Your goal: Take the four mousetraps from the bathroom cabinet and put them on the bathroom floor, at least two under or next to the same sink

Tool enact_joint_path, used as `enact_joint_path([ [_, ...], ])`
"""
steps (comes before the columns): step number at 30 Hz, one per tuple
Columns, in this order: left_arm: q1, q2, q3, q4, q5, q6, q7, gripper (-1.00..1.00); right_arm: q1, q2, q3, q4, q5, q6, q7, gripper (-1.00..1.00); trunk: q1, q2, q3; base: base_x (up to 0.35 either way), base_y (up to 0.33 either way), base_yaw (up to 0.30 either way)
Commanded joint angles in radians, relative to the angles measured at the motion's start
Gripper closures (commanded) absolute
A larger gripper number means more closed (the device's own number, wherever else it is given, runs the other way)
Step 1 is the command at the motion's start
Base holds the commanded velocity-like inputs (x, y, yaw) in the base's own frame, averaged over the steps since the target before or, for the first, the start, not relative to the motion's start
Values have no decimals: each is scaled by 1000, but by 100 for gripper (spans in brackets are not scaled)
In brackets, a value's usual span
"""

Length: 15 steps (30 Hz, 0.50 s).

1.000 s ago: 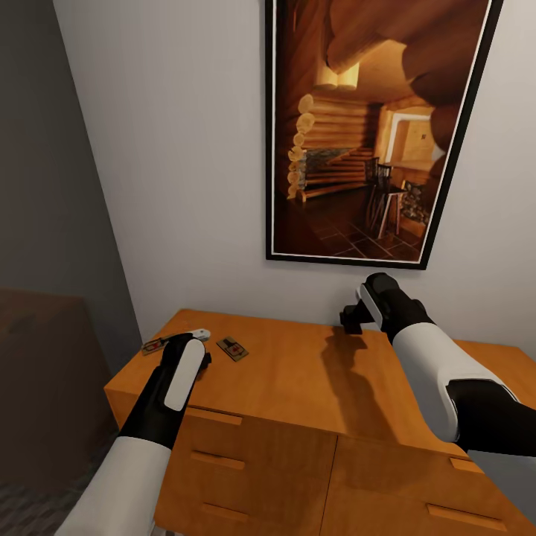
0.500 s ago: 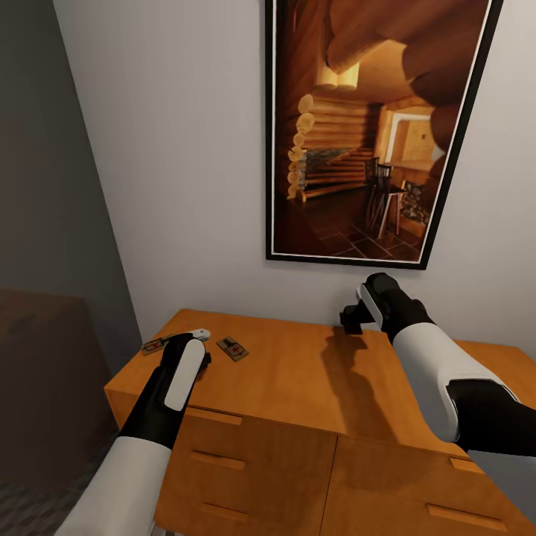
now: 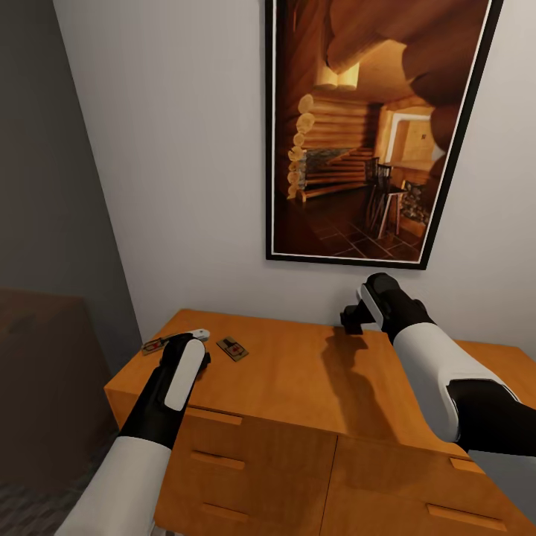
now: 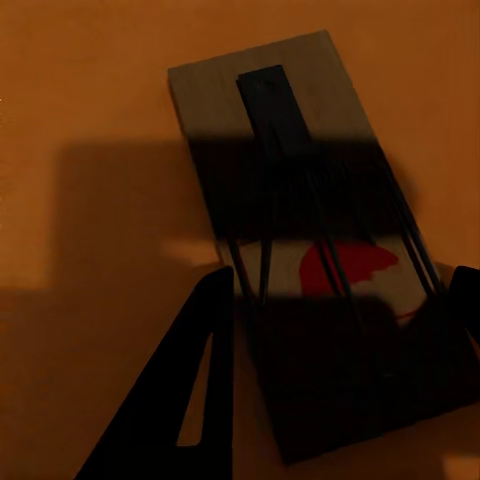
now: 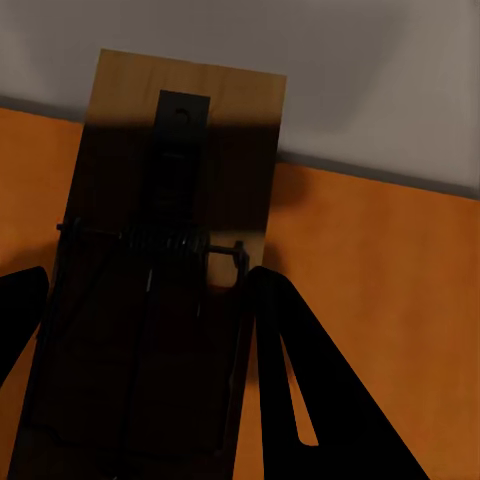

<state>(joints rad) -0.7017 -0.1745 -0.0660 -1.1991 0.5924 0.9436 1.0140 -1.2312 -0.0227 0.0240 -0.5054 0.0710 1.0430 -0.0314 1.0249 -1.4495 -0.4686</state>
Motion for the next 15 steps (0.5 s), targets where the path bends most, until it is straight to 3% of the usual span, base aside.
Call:
enact_joint_path([
  [1,-1,0,-1,83,16,6,8,100,-1,0,2,-1,1,4,1,100,0,0,-1,0,0,0],
  [7,-1,0,-3,54,11,7,26,100,-1,0,2,-1,1,4,1,100,0,0,-1,0,0,0],
  [13,-1,0,-7,-93,9,36,35,100,-1,-1,2,-1,2,4,1,100,0,0,-1,0,0,0],
  [15,-1,0,-8,-163,7,73,34,100,-1,-1,2,-1,2,4,1,100,0,0,-1,0,0,0],
])
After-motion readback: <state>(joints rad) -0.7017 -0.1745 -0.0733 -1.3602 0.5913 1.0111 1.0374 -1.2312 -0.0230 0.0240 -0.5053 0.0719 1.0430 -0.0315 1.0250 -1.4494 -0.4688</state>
